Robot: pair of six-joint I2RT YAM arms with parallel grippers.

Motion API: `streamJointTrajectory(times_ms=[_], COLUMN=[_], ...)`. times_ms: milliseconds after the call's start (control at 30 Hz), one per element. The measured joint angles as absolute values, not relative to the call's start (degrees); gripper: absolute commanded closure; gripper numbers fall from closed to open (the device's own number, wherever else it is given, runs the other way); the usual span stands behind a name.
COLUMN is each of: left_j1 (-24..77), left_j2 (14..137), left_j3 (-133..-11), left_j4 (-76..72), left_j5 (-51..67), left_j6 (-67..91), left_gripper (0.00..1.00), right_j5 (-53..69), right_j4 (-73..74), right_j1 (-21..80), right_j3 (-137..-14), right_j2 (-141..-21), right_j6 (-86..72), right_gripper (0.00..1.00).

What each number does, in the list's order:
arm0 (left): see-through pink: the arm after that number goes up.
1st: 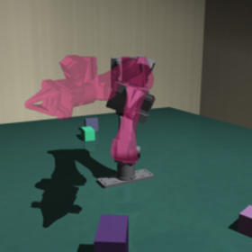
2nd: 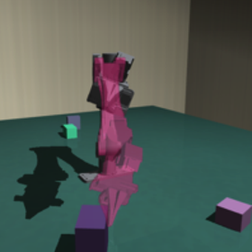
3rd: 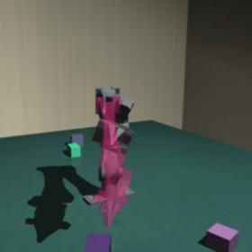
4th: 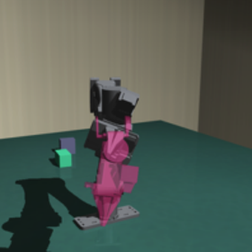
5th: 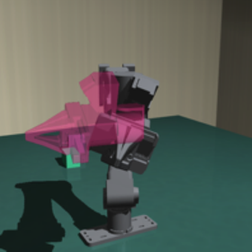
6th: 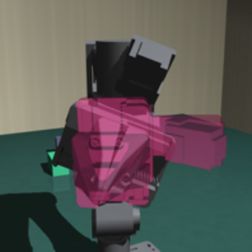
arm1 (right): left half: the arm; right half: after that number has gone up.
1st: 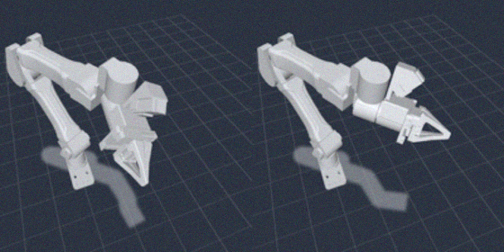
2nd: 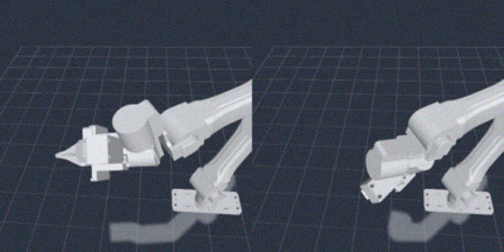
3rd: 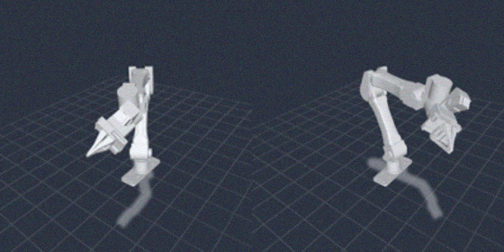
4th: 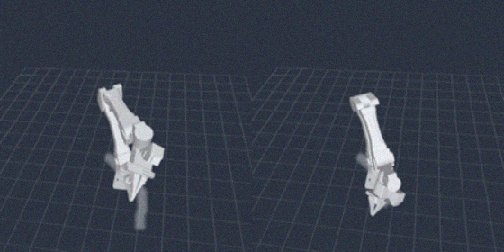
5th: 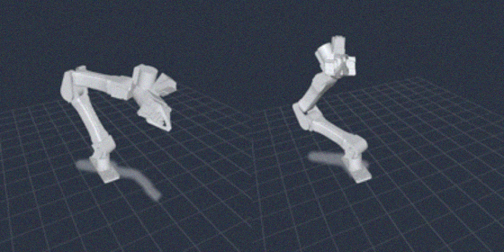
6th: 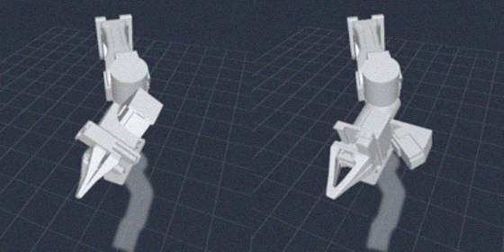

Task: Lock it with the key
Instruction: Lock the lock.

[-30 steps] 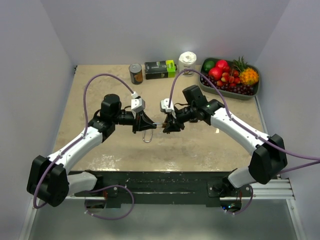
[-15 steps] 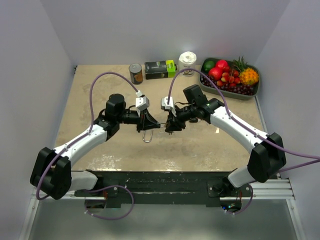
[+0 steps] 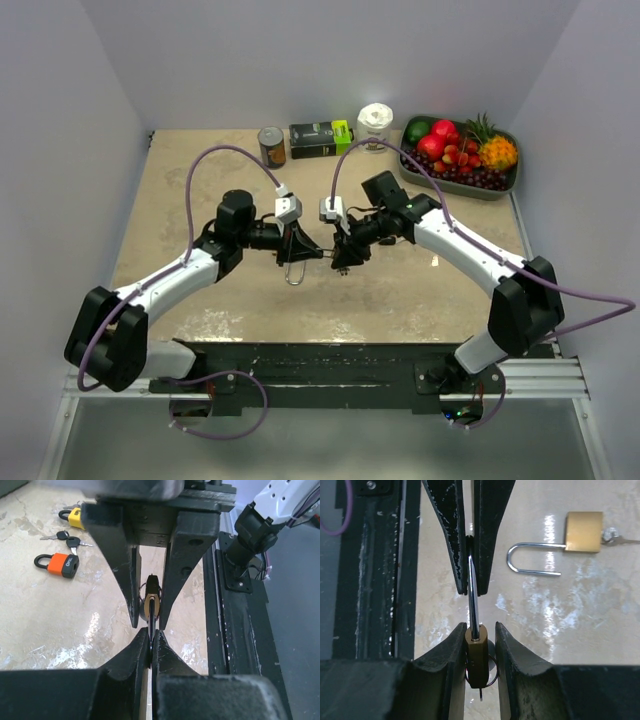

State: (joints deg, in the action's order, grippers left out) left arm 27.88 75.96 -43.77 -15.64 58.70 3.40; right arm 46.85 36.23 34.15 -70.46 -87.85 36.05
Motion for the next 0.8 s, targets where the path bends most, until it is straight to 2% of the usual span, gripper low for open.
streamJointTrajectory(times_ms=[300,800], left_j1=[29.3,29.4], left_j2=[76.7,76.9], left_j3=[-43.8,-42.9], left_j4=[-13.6,-18.8], left_j5=[59.9,57.6], left_j6=[-2.1,-1.0], left_gripper=[1.0,1.0], right_j5=[50.5,47.9], right_j4=[41.3,33.3], right_j1=[34.6,34.7], right_j3=[-71.5,-70.0], right_j2=[-90.4,-89.8], right_j6=[38.4,28.5], right_gripper=[1.0,1.0])
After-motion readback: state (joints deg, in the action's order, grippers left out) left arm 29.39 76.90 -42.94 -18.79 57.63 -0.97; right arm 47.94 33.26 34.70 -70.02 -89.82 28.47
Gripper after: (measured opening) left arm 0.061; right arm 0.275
